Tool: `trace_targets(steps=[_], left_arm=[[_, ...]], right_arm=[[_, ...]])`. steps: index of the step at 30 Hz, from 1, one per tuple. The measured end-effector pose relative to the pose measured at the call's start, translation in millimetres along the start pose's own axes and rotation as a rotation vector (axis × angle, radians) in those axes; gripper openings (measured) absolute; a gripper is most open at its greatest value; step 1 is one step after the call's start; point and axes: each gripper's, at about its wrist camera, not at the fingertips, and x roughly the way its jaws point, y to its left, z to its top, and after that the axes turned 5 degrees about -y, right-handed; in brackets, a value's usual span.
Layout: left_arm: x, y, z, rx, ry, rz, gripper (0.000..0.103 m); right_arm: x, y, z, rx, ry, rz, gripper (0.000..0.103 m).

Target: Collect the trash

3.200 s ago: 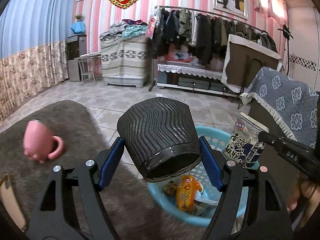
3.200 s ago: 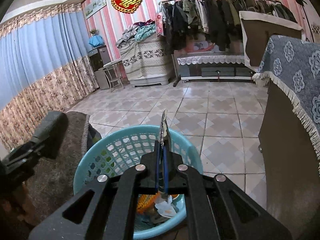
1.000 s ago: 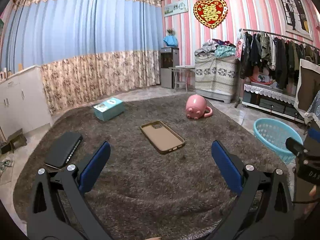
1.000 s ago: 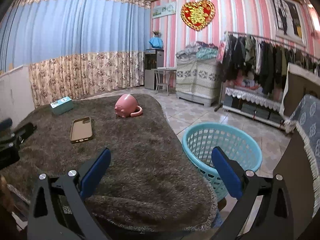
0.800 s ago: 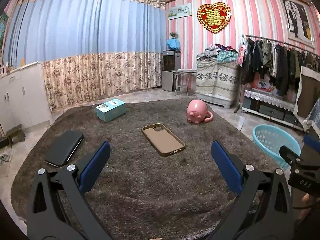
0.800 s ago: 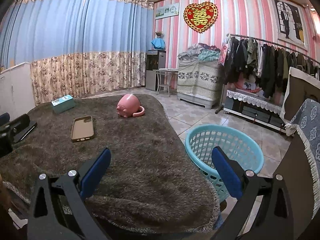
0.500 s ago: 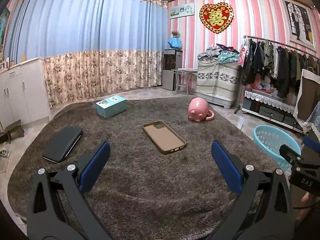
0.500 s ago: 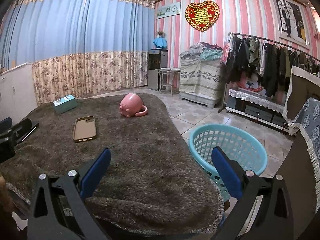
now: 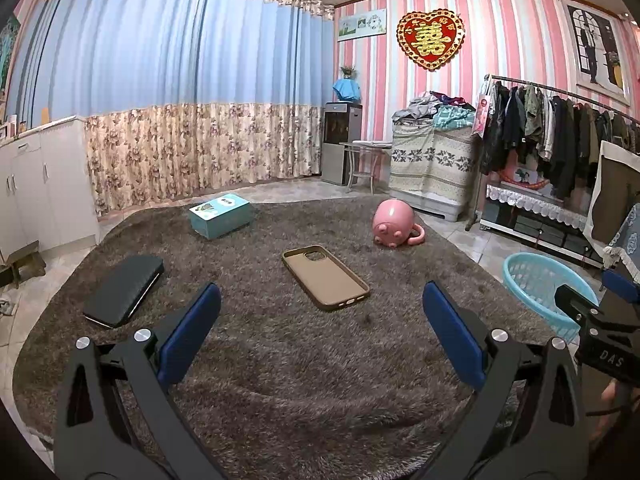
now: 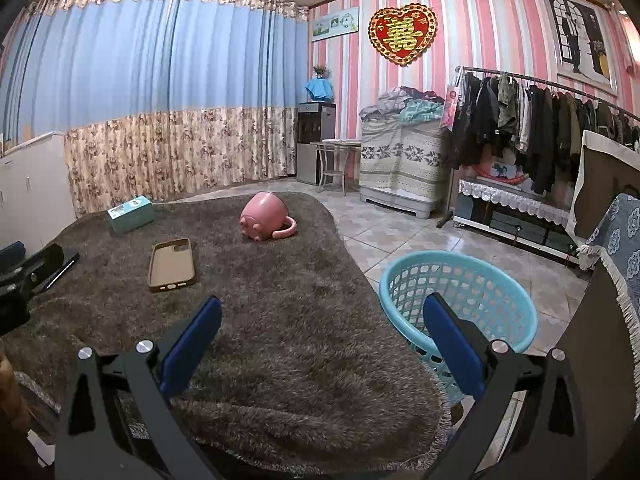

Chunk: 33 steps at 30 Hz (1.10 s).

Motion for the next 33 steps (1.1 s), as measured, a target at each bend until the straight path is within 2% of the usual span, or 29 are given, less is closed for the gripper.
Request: trace_targets(steps=[33], left_arm=[[0.5,-2.0,-1.1,0.02,-0.009,-0.004,0.098]], right_arm=[[1.2,2.4,-1.4,-0.001,0.003,0.006,0.099]])
